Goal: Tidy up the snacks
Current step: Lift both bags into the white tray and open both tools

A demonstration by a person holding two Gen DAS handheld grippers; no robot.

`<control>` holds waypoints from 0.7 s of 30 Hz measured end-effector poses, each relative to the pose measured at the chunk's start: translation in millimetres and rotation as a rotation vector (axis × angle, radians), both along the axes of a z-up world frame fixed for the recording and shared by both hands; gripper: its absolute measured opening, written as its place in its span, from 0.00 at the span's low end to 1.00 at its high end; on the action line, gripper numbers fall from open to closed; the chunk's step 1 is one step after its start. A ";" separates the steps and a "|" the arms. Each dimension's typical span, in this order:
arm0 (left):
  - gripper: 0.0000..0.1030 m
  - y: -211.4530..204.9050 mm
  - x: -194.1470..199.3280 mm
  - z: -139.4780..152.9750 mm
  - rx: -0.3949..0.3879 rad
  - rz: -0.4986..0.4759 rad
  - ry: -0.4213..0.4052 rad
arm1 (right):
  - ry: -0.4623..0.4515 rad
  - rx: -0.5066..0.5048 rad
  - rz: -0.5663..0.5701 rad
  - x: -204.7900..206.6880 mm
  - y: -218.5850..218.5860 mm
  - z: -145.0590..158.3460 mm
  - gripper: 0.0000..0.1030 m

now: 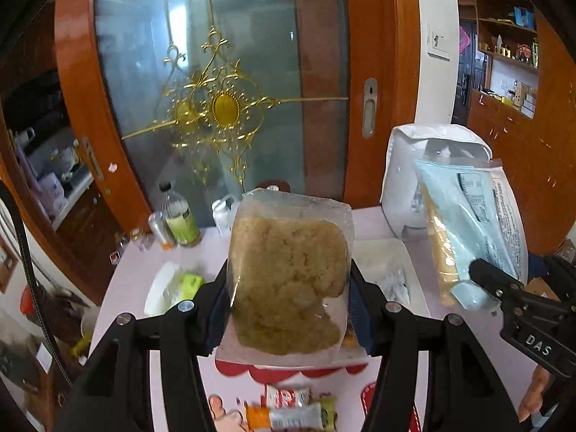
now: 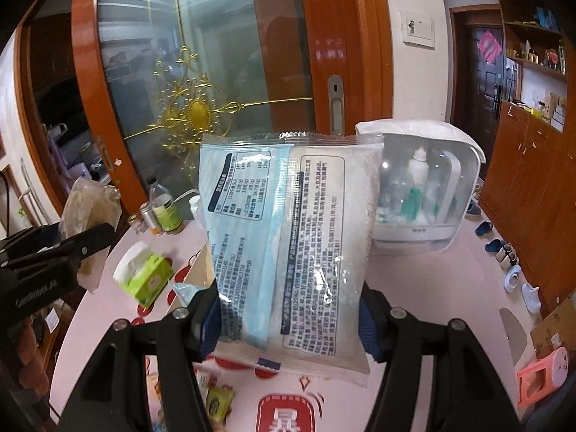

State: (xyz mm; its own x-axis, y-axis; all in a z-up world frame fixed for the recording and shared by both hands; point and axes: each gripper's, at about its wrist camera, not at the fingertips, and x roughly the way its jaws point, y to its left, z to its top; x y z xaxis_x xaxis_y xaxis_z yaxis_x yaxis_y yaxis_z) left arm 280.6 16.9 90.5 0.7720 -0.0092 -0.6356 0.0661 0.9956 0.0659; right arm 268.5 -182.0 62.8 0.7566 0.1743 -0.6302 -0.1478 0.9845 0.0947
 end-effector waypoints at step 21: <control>0.99 10.9 74.3 -84.5 -0.020 -0.007 0.171 | 0.133 -0.070 -0.024 69.7 20.1 -83.0 0.95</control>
